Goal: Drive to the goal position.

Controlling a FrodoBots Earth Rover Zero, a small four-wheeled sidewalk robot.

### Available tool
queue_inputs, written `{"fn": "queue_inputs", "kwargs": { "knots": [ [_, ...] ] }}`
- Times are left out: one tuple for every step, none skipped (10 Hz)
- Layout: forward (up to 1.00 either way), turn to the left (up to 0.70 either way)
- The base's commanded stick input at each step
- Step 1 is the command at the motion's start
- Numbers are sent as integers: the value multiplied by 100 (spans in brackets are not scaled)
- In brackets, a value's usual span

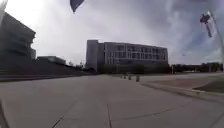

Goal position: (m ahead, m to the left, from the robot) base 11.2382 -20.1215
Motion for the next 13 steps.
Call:
{"fn": "queue_inputs", "kwargs": {
  "knots": [
    [85, 0],
    [85, 0],
    [85, 0],
    [85, 0],
    [85, 0],
    [85, 0],
    [85, -7],
    [85, -31],
    [85, -19],
    [85, -7],
    [85, 0],
    [85, 0],
    [85, 0]
  ]
}}
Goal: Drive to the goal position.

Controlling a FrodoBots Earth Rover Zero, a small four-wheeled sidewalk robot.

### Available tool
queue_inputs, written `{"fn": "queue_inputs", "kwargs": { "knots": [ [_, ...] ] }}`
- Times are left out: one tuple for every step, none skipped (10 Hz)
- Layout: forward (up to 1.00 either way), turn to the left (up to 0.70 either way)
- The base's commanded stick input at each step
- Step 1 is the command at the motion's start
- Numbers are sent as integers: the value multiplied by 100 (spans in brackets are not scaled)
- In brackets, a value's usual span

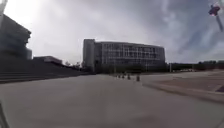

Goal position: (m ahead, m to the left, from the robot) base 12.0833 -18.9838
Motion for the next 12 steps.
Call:
{"fn": "queue_inputs", "kwargs": {
  "knots": [
    [85, 0],
    [85, 0],
    [85, 0],
    [85, 0],
    [85, 0],
    [85, 0],
    [85, 0],
    [85, 0],
    [85, 0],
    [85, 0],
    [85, 0],
    [85, 0]
  ]
}}
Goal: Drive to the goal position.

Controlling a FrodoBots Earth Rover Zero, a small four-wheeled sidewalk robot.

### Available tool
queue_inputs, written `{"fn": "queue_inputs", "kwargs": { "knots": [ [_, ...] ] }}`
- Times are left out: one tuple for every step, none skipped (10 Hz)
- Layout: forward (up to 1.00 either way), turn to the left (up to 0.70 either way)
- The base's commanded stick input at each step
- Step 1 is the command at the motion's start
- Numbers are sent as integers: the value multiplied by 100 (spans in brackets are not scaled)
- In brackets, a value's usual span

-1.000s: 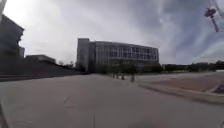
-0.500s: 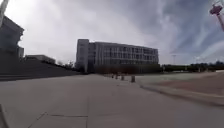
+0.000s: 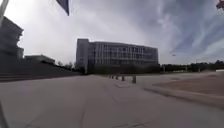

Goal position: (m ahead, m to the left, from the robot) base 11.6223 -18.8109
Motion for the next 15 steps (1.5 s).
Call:
{"fn": "queue_inputs", "kwargs": {
  "knots": [
    [85, 0],
    [85, 0],
    [85, 0],
    [85, 0],
    [85, 0],
    [85, 0],
    [85, 0],
    [85, 0],
    [85, 0],
    [85, 0],
    [85, 0],
    [85, 0],
    [85, 0],
    [85, 0],
    [85, 0]
  ]
}}
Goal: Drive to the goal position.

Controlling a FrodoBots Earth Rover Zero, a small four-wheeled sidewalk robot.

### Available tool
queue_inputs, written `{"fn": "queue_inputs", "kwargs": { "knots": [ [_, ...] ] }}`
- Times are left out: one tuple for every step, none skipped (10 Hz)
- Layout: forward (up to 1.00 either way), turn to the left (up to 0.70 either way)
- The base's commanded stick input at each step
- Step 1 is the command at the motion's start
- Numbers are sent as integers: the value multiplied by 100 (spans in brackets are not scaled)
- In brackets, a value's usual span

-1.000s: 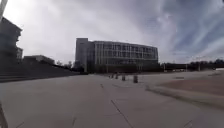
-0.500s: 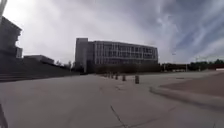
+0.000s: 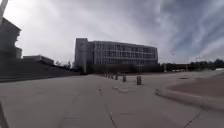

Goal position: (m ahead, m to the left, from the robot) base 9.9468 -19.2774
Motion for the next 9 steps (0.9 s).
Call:
{"fn": "queue_inputs", "kwargs": {
  "knots": [
    [85, 0],
    [85, 0],
    [85, 0],
    [85, 0],
    [85, 0],
    [85, 0],
    [85, -3],
    [85, -21],
    [85, -34]
  ]
}}
